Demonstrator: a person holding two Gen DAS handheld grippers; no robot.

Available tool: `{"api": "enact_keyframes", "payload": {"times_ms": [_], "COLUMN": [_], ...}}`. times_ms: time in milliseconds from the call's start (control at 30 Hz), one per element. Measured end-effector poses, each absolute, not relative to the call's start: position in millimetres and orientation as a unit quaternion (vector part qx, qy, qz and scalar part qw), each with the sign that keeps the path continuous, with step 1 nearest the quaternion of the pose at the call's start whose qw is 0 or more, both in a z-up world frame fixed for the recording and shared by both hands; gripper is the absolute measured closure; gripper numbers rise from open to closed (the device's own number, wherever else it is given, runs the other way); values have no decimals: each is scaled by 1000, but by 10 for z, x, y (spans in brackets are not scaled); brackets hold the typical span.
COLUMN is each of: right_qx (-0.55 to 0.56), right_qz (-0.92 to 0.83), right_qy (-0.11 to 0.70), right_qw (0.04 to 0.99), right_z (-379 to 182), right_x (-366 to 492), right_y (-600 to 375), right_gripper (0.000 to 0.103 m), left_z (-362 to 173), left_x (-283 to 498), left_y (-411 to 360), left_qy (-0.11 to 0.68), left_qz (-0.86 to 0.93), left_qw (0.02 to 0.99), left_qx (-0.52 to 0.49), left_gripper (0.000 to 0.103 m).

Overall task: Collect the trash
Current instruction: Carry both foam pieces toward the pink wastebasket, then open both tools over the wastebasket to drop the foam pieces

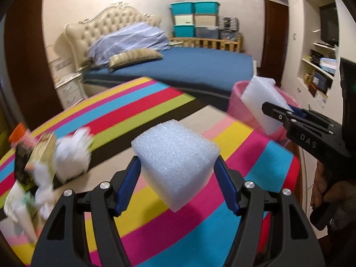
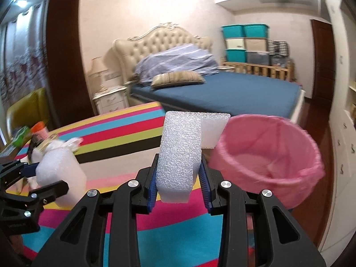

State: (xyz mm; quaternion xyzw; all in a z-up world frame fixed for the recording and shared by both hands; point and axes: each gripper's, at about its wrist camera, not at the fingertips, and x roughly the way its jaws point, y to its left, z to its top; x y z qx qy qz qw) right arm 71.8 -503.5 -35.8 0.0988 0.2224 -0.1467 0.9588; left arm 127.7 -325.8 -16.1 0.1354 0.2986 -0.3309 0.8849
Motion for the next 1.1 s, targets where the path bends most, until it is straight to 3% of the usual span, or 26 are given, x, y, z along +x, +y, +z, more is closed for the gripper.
{"api": "enact_keyframes", "payload": {"times_ms": [633, 1100], "right_qx": [111, 106], "right_qz": [-247, -237], "right_qy": [216, 229], "right_qw": [938, 938], "right_z": [-522, -740], "right_x": [449, 585], "right_y": [-6375, -6689], "right_gripper": [70, 70], "left_z": [101, 136], "left_x": [1604, 1883], "left_y": [-5104, -6199], "left_qy": [302, 316], "left_qz": [-426, -456], "left_qw": [845, 828], "left_qx": [109, 79], "left_gripper": [38, 37]}}
